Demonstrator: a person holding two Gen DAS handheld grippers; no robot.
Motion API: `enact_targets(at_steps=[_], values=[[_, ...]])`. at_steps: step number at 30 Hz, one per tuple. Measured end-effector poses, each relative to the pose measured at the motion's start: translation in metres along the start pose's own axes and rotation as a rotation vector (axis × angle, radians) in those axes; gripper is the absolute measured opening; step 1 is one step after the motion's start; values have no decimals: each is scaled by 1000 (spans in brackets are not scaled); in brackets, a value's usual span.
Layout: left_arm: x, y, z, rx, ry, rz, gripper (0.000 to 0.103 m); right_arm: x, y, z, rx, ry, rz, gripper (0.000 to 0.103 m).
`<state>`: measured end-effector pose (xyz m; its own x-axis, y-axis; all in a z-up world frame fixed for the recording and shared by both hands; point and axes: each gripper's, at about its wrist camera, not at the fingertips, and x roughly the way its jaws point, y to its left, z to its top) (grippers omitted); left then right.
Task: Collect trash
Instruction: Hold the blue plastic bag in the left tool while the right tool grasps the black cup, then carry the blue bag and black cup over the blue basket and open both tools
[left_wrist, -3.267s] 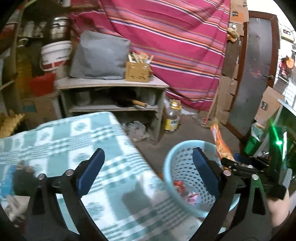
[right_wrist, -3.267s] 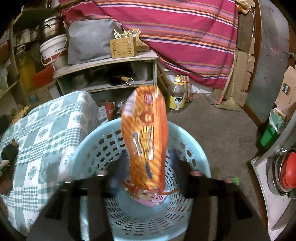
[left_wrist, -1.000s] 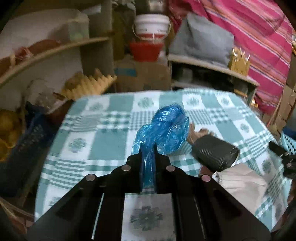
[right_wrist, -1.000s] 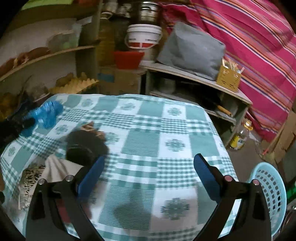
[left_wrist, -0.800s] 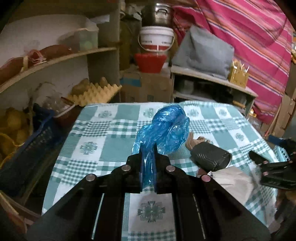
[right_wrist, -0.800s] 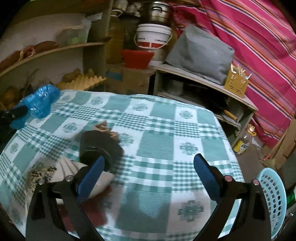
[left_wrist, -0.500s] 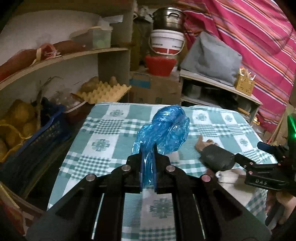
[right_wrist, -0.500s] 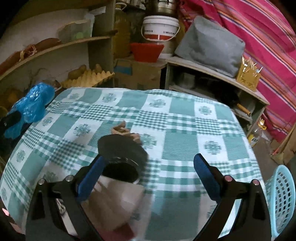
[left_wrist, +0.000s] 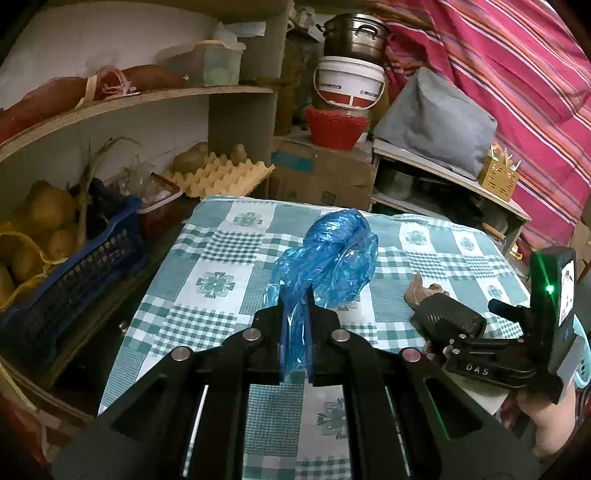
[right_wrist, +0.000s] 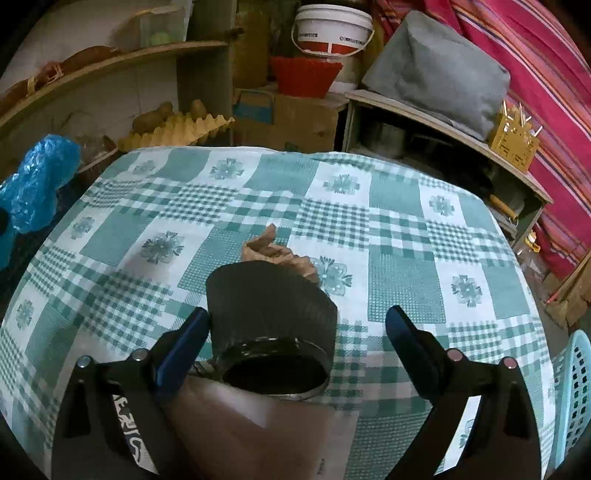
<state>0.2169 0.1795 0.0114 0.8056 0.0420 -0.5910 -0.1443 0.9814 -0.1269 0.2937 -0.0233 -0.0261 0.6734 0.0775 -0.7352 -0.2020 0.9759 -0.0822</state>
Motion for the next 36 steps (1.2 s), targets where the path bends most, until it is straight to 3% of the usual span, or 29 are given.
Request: enact_targets(at_steps=[1,4,10,17,36], values=[[0,0,0,-3,1,0,6,1,-1,0,3,3,3,93],[0,0,1,-6,-1,0,6,1,-2,0,3,14,37,66],[-2,-3,2,-4,-8,2,6,-4,-9,0,19,-2,53,66],[-6,-9,5,-15,-23,-3,6,-35,-40,4,78,-108,34,65],[-20,-78,11,33,-67,-70,6,-85,-132,-19,148,-194,-68,65]])
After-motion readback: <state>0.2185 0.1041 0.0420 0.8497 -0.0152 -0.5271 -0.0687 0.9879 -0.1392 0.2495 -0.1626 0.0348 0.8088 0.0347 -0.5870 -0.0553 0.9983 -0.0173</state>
